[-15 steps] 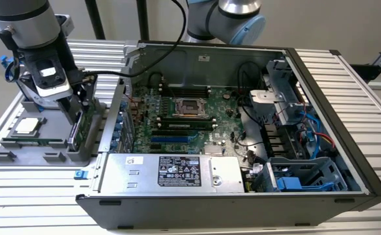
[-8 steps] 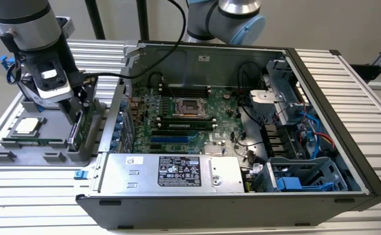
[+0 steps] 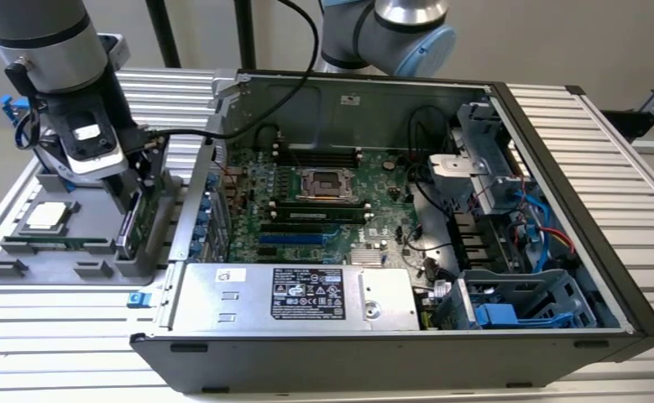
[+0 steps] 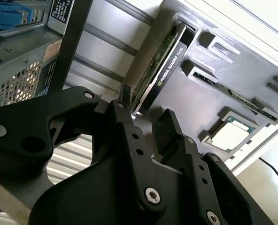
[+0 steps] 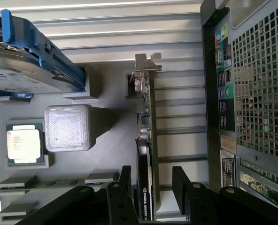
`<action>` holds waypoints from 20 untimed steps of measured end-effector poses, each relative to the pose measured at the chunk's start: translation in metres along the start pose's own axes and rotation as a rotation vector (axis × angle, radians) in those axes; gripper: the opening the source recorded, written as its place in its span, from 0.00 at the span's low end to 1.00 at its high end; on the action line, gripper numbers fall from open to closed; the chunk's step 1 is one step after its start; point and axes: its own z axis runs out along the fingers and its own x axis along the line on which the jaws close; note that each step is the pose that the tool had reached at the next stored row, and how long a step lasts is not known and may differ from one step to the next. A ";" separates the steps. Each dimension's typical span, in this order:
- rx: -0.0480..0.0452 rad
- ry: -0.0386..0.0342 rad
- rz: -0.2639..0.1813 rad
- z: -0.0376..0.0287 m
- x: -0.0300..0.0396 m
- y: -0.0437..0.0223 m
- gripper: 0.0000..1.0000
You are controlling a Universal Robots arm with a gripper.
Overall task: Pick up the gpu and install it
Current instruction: 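Pick up the gpu and move the gpu toward the slot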
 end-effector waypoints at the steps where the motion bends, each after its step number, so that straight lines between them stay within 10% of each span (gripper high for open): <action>1: 0.0000 0.0000 0.000 0.0007 0.0000 0.0000 1.00; 20: 0.0000 0.0002 0.000 0.0115 0.0002 -0.0006 1.00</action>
